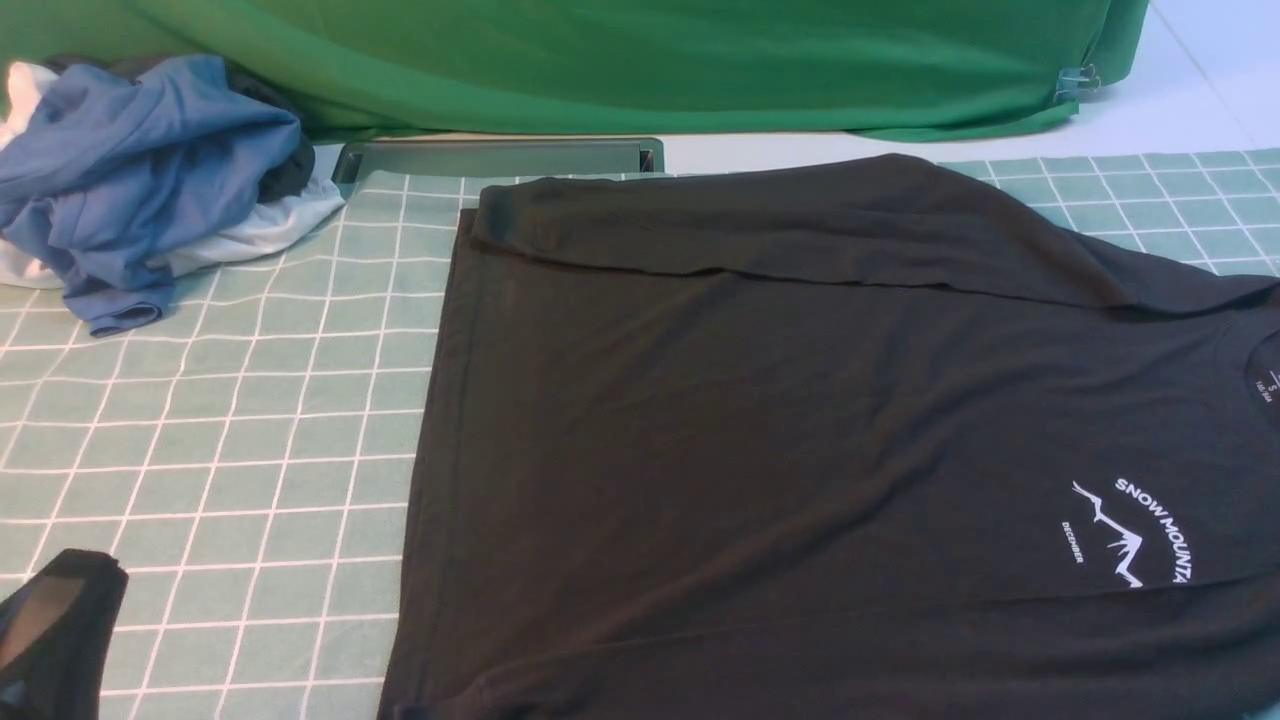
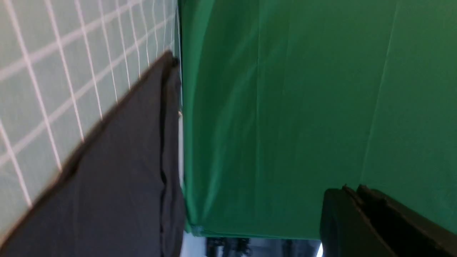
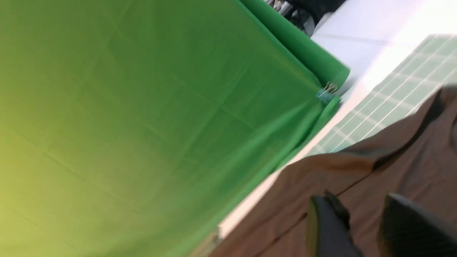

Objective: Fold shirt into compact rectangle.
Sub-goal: 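Grasp the left edge of the dark T-shirt lying flat on the table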

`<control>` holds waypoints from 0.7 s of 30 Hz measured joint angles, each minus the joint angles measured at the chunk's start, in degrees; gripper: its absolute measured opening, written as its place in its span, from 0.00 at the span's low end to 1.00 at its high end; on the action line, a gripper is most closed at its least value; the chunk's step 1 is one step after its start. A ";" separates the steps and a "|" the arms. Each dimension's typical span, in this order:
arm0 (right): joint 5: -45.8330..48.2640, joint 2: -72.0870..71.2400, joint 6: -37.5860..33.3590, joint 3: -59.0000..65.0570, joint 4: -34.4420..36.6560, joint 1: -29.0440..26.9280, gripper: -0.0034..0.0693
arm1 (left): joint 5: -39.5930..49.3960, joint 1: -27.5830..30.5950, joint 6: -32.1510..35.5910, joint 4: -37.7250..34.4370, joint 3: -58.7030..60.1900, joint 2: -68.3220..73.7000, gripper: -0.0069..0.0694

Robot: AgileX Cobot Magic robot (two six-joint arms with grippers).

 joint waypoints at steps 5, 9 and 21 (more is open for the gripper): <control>-0.33 0.00 1.83 0.00 0.39 0.00 0.38 | -1.43 0.00 -0.85 9.16 0.00 0.00 0.11; -0.84 0.00 2.03 0.00 0.39 0.00 0.38 | -2.96 0.00 -0.90 12.25 0.00 0.00 0.11; 6.05 7.18 -26.52 -26.37 -5.63 2.01 0.09 | -2.30 0.00 -2.76 23.52 -21.21 2.96 0.11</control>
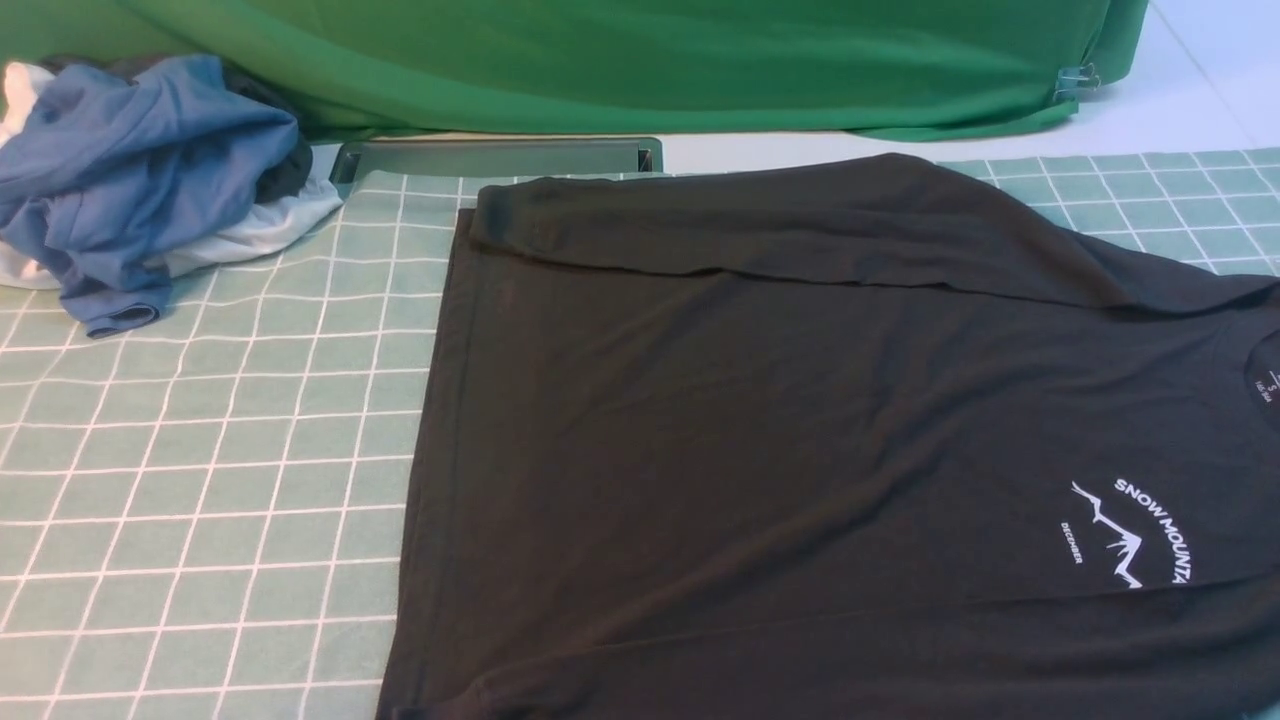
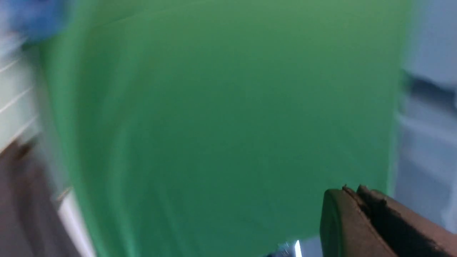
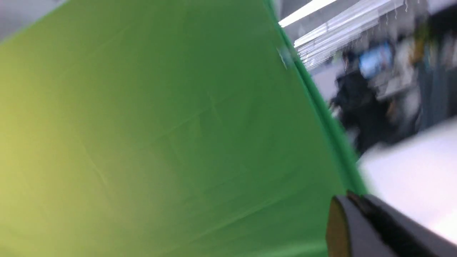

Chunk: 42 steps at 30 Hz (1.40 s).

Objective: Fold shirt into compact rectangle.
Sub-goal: 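Grasp the left edge of the dark T-shirt lying flat on the table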

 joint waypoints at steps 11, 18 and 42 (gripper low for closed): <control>47.87 34.43 -19.17 -28.39 -1.52 0.07 0.09 | 55.13 -0.05 31.41 0.17 -26.30 42.73 0.11; 53.03 43.88 -19.82 -28.46 -1.52 0.12 0.09 | 57.22 -1.93 42.31 -5.43 -21.79 64.12 0.11; 49.91 46.38 -19.96 -28.48 -1.35 0.18 0.12 | 40.66 -22.99 30.11 9.25 -21.19 85.42 0.53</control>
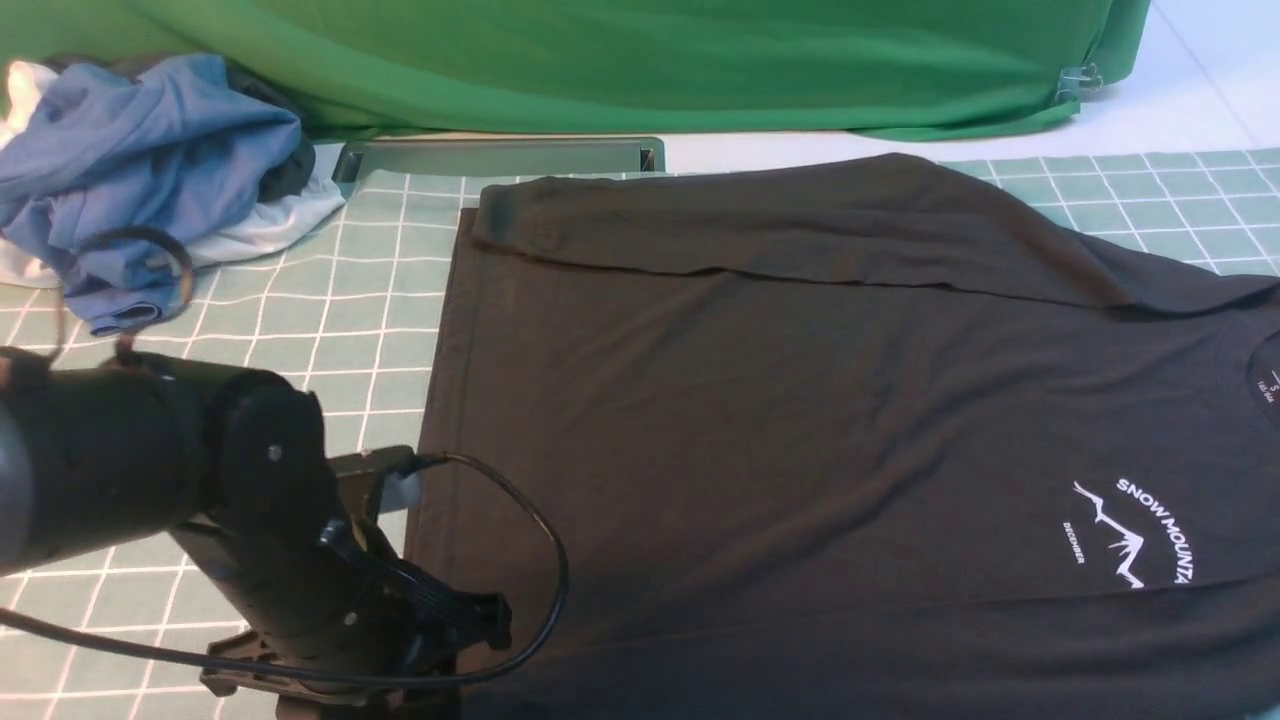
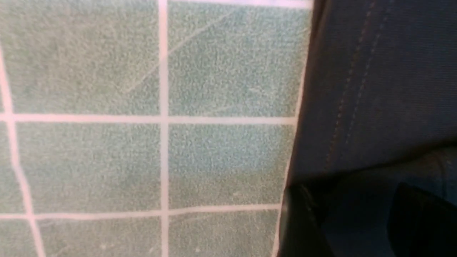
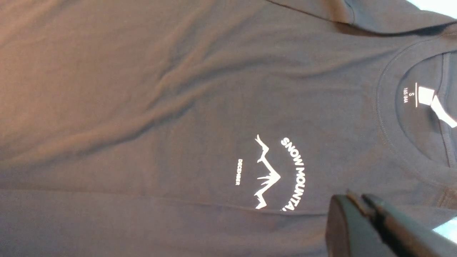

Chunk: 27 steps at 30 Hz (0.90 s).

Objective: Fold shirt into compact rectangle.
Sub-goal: 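Grasp the left edge of the dark T-shirt lying flat on the table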

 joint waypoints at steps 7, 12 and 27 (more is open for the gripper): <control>-0.30 0.00 0.00 0.00 0.00 0.00 0.13 | -2.52 0.00 3.54 -1.10 0.00 2.12 0.56; -0.36 0.00 -0.06 0.00 0.00 0.00 0.13 | -1.83 0.00 4.82 -1.86 0.00 2.35 0.41; -0.36 0.00 -0.02 0.00 0.00 0.00 0.15 | 1.75 0.00 1.33 -0.47 -1.09 -2.44 0.14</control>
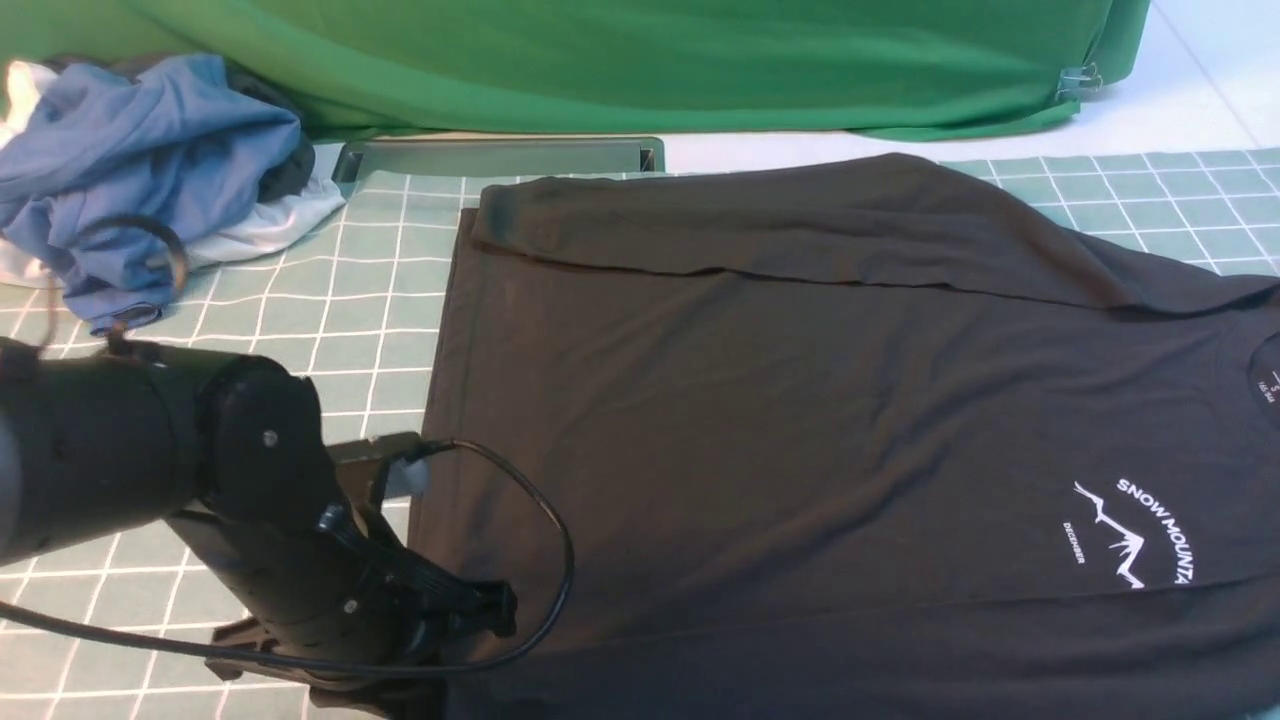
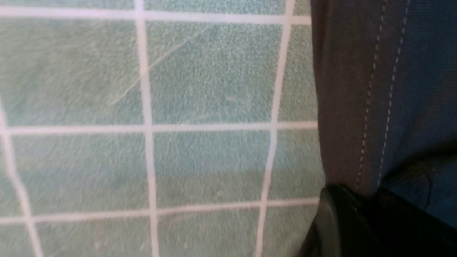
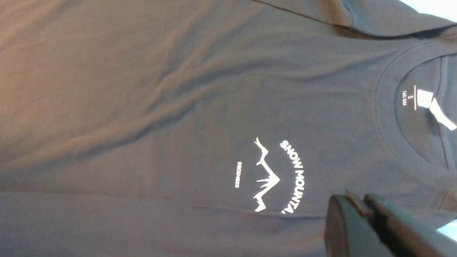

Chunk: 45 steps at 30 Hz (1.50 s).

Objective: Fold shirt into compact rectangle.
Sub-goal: 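Grasp the left edge of the dark T-shirt lying flat on the table, then fold the left side of the black T-shirt inward over its body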

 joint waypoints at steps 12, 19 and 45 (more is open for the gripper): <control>0.00 0.00 0.26 0.00 0.00 0.00 0.16 | -0.97 0.00 -1.58 -0.32 2.86 -0.11 0.30; 0.00 0.00 0.37 0.00 0.00 0.00 0.17 | -4.06 0.00 -2.11 0.13 2.86 -0.11 0.52; 0.00 0.00 0.37 0.00 0.06 0.00 0.20 | -3.88 0.00 -2.77 -3.80 0.28 -2.30 0.12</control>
